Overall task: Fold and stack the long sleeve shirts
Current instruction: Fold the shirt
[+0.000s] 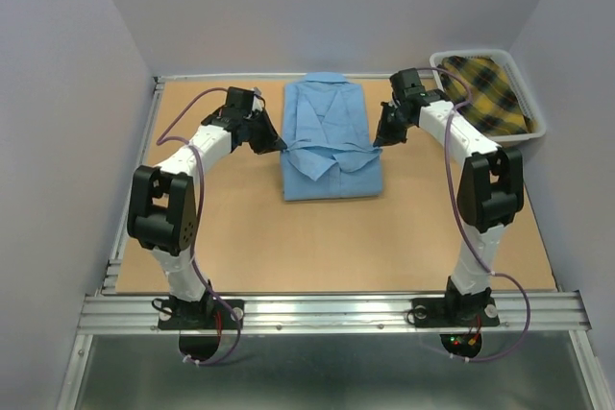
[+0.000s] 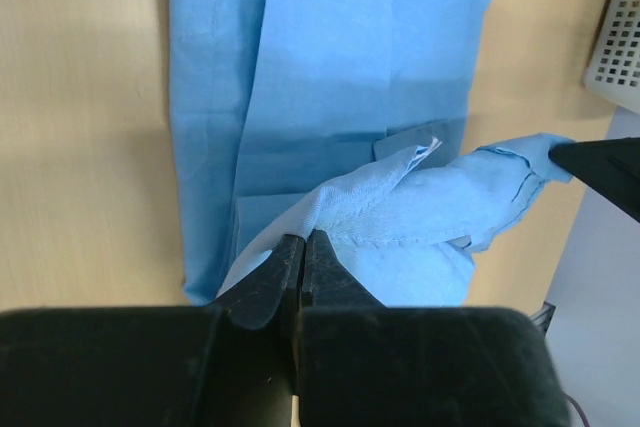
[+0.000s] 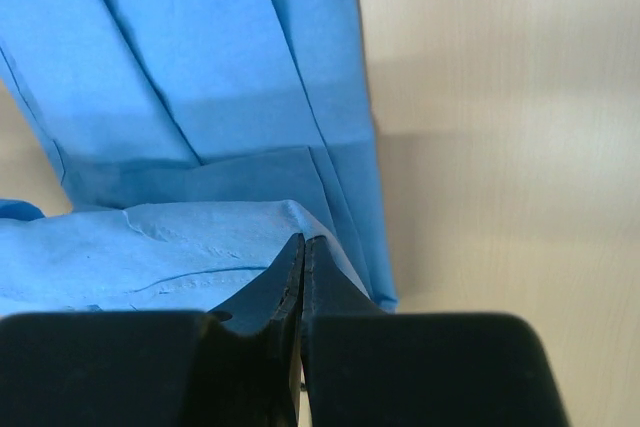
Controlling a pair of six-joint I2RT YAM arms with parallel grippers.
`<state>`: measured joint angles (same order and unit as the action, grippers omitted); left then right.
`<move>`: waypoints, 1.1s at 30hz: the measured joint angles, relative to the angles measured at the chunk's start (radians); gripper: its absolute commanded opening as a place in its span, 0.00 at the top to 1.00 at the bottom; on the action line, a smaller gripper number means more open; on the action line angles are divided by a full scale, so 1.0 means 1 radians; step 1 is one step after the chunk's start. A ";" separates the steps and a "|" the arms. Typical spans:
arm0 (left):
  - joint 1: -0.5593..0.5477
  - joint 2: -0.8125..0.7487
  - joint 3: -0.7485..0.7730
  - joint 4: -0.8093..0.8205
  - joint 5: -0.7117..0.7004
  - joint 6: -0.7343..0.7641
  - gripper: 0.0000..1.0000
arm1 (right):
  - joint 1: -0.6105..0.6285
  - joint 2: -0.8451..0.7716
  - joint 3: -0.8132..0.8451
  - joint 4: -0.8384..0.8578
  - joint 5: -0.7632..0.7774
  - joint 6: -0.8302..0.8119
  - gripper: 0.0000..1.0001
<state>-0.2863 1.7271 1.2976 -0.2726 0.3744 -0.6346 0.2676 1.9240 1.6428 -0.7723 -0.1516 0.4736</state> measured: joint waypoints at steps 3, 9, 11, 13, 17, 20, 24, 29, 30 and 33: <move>0.002 0.048 0.029 0.002 0.000 0.014 1.00 | -0.005 0.045 0.030 0.015 -0.010 -0.008 0.99; 0.007 0.092 0.033 0.007 -0.003 0.031 1.00 | -0.005 0.111 0.049 0.049 -0.033 -0.014 0.99; 0.009 0.093 0.033 0.011 -0.006 0.034 1.00 | -0.005 0.120 0.049 0.061 -0.034 -0.015 0.98; 0.013 0.093 0.034 0.019 -0.010 0.038 1.00 | -0.005 0.129 0.053 0.075 -0.037 -0.019 0.98; 0.018 0.104 0.042 0.032 -0.021 0.047 0.99 | -0.005 0.153 0.072 0.100 -0.040 -0.026 0.96; 0.020 0.124 0.047 0.051 -0.024 0.051 0.99 | -0.005 0.165 0.081 0.113 -0.040 -0.026 0.96; 0.020 0.158 0.059 0.057 -0.033 0.058 0.98 | -0.005 0.171 0.083 0.127 -0.039 -0.027 0.96; 0.020 0.172 0.076 0.067 -0.053 0.077 0.90 | -0.005 0.193 0.095 0.145 -0.031 -0.029 0.89; 0.019 0.177 0.088 0.070 -0.058 0.082 0.87 | -0.005 0.198 0.098 0.149 -0.031 -0.029 0.88; 0.020 0.201 0.128 0.086 -0.063 0.099 0.79 | -0.005 0.215 0.104 0.158 -0.024 -0.029 0.81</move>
<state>-0.2665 1.9285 1.4258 -0.1864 0.3119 -0.5358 0.2626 2.1387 1.7466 -0.6147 -0.1753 0.4446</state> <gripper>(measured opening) 0.169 0.143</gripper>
